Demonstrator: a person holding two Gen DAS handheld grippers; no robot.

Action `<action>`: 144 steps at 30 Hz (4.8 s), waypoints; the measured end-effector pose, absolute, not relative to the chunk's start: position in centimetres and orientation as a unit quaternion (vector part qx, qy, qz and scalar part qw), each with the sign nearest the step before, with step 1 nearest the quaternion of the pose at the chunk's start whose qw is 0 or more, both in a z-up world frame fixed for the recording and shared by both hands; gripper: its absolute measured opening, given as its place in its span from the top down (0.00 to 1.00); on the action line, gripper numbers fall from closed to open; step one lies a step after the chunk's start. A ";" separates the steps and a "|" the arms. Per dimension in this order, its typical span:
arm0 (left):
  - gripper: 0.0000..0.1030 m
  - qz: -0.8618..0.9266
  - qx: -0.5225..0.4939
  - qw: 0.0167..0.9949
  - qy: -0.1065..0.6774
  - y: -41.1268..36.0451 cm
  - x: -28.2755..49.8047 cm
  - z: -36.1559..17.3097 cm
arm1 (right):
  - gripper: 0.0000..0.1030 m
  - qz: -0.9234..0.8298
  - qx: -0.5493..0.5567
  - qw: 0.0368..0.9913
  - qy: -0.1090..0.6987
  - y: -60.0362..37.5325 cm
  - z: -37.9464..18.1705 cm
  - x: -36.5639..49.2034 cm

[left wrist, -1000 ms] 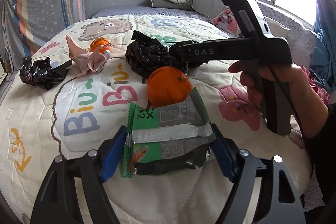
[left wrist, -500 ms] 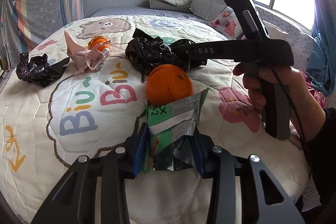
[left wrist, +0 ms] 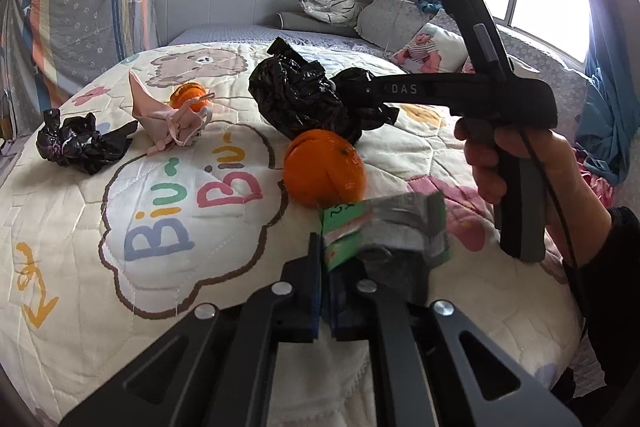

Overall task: Collect trash
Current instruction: 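Lift the black bag and green wrapper and carry them toward the yellow bin, then hold the black bag and wrapper in both tools above the bin opening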

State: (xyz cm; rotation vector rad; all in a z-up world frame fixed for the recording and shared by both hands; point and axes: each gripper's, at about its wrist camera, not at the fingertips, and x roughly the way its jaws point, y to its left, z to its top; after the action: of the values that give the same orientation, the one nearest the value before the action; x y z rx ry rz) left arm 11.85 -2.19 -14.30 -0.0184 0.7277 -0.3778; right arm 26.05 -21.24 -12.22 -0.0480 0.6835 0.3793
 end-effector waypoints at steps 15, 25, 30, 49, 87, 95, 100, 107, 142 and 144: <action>0.97 -0.185 -0.016 0.935 0.302 -0.7 10.1 -10.5 | 0.81 0.158 -0.029 0.943 0.293 -22.4 -8.4 23.6; 0.97 -0.172 -0.007 0.949 0.264 -0.1 10.2 -7.4 | 0.81 0.128 -0.024 0.957 0.258 -24.3 -5.6 21.3; 0.97 -0.169 -0.005 0.954 0.249 -0.5 10.5 -6.1 | 0.81 0.113 -0.019 0.965 0.235 -25.7 -3.9 19.7; 0.97 -0.229 0.027 0.949 0.213 -8.5 11.1 -2.8 | 0.81 -0.019 -0.009 0.985 0.169 -35.8 0.1 10.5; 0.97 -0.359 0.069 0.910 0.194 -25.5 12.2 -1.5 | 0.81 -0.227 0.066 0.956 0.175 -48.0 -5.6 0.0; 0.97 -0.374 0.081 0.899 0.213 -28.6 13.0 -3.4 | 0.81 -0.253 0.082 0.944 0.196 -49.9 -7.7 -0.3; 0.97 -0.381 0.092 0.892 0.225 -30.7 13.2 -4.6 | 0.81 -0.272 0.081 0.936 0.209 -50.6 -8.9 -0.7; 0.97 -0.388 0.104 0.885 0.236 -33.6 12.8 -5.8 | 0.81 -0.292 0.102 0.924 0.226 -52.0 -10.4 -1.6; 0.95 -0.406 0.145 0.838 0.335 -39.7 13.4 -11.5 | 0.80 -0.327 0.135 0.872 0.337 -55.0 -16.0 -0.8; 0.92 -0.406 0.143 0.838 0.336 -39.7 13.4 -11.5 | 0.79 -0.327 0.135 0.871 0.340 -55.0 -16.1 -0.8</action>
State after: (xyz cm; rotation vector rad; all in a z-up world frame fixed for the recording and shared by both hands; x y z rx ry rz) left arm 13.39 -39.67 -11.46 0.3033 0.7116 -0.8591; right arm -0.79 -55.02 -16.09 0.2831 0.7106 -0.6841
